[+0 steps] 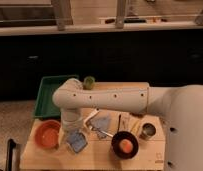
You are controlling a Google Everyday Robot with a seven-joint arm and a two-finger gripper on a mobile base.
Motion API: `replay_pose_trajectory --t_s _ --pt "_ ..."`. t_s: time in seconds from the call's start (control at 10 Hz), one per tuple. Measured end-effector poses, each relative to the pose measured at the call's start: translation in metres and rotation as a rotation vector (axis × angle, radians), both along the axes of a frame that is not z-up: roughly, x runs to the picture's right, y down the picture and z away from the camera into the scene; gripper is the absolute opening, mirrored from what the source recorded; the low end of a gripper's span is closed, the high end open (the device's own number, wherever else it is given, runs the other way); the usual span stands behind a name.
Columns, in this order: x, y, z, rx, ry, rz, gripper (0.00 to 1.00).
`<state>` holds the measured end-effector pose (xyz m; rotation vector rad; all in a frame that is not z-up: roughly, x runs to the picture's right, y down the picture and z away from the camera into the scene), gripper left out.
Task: Place sponge in paper cup
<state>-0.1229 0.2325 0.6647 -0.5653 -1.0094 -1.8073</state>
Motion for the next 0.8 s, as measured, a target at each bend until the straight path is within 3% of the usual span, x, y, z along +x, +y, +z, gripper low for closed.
replay_pose_trajectory --t_s 0.8 --pt "-0.009 -0.025 -0.006 0.047 0.009 -0.008 0.8"
